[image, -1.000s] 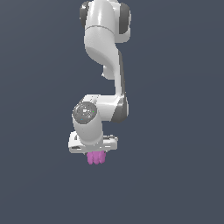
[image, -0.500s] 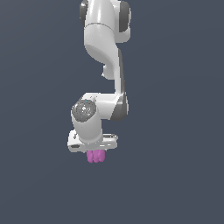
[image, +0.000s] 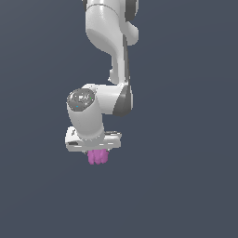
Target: Pick up the object and move it to a goal position.
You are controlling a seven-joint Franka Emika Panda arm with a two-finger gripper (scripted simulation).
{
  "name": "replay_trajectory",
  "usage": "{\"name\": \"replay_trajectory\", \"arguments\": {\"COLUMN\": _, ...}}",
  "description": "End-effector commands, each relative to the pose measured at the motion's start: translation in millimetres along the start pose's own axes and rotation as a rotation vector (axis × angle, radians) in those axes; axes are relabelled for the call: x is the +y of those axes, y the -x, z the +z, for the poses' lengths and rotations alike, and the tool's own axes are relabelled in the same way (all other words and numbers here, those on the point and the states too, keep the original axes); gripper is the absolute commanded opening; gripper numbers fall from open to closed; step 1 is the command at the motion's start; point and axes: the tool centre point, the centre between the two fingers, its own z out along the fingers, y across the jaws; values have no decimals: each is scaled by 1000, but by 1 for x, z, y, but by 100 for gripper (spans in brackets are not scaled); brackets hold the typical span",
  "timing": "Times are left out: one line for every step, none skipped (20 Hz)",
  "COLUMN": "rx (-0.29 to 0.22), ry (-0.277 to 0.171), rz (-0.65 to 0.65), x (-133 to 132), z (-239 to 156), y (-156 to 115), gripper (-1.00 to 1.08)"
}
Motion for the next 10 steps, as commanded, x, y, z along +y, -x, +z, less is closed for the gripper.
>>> {"name": "replay_trajectory", "arguments": {"rx": -1, "ry": 0, "rz": 1, "x": 6, "z": -19, "y": 9, "gripper": -100}}
{"name": "replay_trajectory", "arguments": {"rx": -2, "ry": 0, "rz": 1, "x": 8, "z": -28, "y": 14, "gripper": -100}}
{"name": "replay_trajectory", "arguments": {"rx": -3, "ry": 0, "rz": 1, "x": 11, "z": -37, "y": 18, "gripper": -100}}
{"name": "replay_trajectory", "arguments": {"rx": -4, "ry": -1, "rz": 1, "x": 14, "z": -46, "y": 23, "gripper": -100}}
{"name": "replay_trajectory", "arguments": {"rx": -5, "ry": -1, "rz": 1, "x": 17, "z": -55, "y": 28, "gripper": -100}}
{"name": "replay_trajectory", "arguments": {"rx": -6, "ry": -1, "rz": 1, "x": 20, "z": -65, "y": 33, "gripper": -100}}
{"name": "replay_trajectory", "arguments": {"rx": -7, "ry": -1, "rz": 1, "x": 23, "z": -75, "y": 38, "gripper": -100}}
{"name": "replay_trajectory", "arguments": {"rx": -8, "ry": -2, "rz": 2, "x": 26, "z": -85, "y": 43, "gripper": -100}}
{"name": "replay_trajectory", "arguments": {"rx": -9, "ry": -2, "rz": 2, "x": 29, "z": -95, "y": 48, "gripper": -100}}
{"name": "replay_trajectory", "arguments": {"rx": -11, "ry": -2, "rz": 2, "x": 32, "z": -106, "y": 53, "gripper": -100}}
